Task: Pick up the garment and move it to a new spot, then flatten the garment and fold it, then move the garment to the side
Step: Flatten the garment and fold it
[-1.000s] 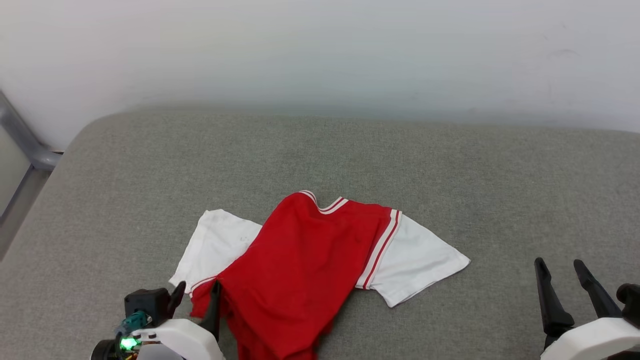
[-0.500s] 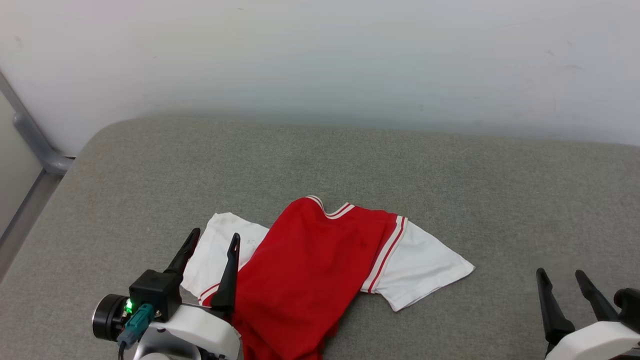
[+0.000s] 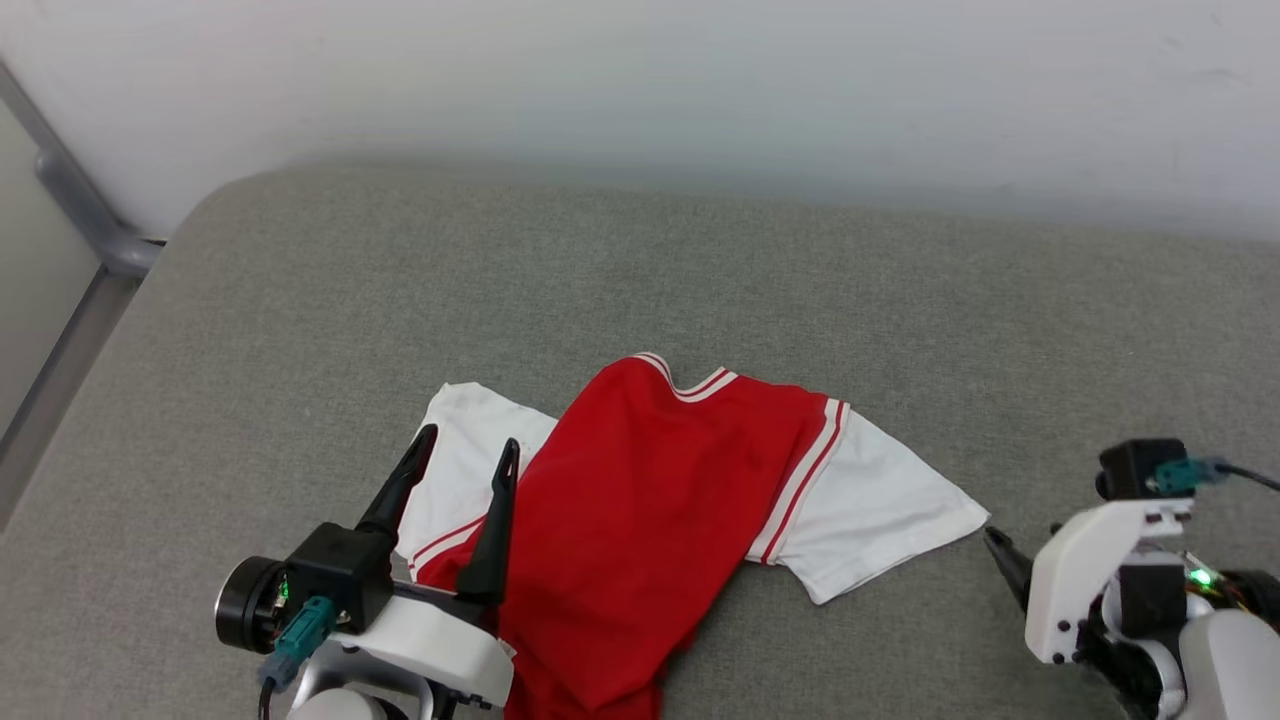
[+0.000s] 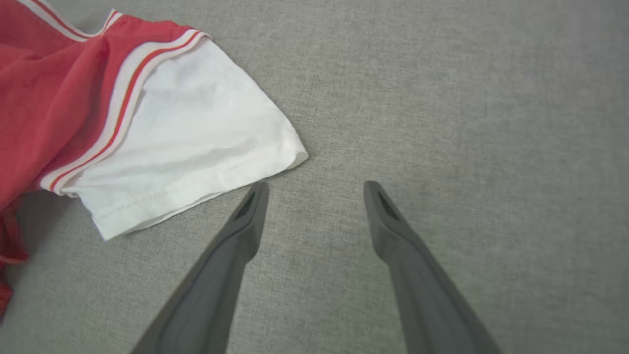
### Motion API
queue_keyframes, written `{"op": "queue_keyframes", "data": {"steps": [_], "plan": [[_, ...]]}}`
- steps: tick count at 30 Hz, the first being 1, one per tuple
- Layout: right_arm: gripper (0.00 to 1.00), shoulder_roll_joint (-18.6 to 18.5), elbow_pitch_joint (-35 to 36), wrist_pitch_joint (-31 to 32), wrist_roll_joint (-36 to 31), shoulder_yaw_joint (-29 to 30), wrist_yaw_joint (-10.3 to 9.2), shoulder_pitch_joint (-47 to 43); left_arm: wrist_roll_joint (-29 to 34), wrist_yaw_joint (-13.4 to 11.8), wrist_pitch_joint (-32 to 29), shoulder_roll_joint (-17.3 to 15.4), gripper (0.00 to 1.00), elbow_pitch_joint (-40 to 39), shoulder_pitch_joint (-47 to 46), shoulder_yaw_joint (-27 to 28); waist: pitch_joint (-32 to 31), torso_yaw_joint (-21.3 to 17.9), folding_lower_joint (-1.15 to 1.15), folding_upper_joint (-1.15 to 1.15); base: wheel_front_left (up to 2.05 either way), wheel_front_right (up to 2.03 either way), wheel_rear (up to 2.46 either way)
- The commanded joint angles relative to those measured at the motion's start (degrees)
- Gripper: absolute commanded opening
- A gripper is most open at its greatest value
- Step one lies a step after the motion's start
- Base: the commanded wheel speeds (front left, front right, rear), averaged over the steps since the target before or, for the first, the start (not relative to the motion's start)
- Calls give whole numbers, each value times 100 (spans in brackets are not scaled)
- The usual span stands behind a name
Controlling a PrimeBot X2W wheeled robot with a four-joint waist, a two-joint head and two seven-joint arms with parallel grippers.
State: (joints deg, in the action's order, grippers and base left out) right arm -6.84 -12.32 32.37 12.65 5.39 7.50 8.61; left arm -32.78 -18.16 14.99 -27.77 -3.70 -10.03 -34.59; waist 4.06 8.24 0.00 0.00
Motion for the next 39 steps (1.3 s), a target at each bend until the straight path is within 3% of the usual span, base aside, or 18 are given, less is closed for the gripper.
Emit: {"op": "queue_keyframes", "data": {"steps": [1, 8, 15, 16, 17, 18, 22, 29, 34, 39], "plan": [[100, -100, -133, 202, 87, -159, -2, 321, 46, 31, 24, 53, 100, -27, -97, 25, 142, 103, 0, 0, 0, 0, 0], [100, -499, -951, 1087, 315, -895, -2, 1339, 140, 212, 20, 280, 100, -32, -259, 133, 490, 317, 0, 0, 0, 0, 0], [100, -615, -1908, 1790, 632, -1519, -1, 1552, 240, 368, 20, 504, 100, 69, -221, 385, 667, 464, 0, 0, 0, 0, 0], [91, -612, -2026, 1936, 694, -1598, 0, 1504, 246, 394, 20, 539, 100, 91, -190, 429, 669, 480, 0, 0, 0, 0, 0], [11, -586, -2112, 2033, 791, -1642, 2, 1465, 263, 412, 20, 564, 100, 110, -159, 460, 671, 491, 0, 0, 0, 0, 0], [0, -572, -2169, 2106, 859, -1672, 7, 1444, 277, 435, 20, 599, 100, 117, -140, 499, 670, 497, 0, 0, 0, 0, 0], [0, -679, -2121, 2036, 952, -1704, -1, 1539, 335, 494, 21, 658, 100, 180, -45, 655, 609, 483, 0, 0, 0, 0, 0], [0, -939, -1412, 1405, 984, -1314, -5, 1601, 150, 538, -27, 527, 100, 367, 108, 960, 310, 336, 0, 0, 0, 0, 0], [0, -1094, -625, 1333, 845, -884, -4, 1152, -128, 552, -427, 191, 100, 379, 66, 1248, 116, 112, 0, 0, 0, 0, 0], [0, -963, 294, 1514, 622, -257, -3, 497, -495, 658, -1117, -192, 100, 376, -106, 1465, 49, -162, 0, 0, 0, 0, 0]]}}
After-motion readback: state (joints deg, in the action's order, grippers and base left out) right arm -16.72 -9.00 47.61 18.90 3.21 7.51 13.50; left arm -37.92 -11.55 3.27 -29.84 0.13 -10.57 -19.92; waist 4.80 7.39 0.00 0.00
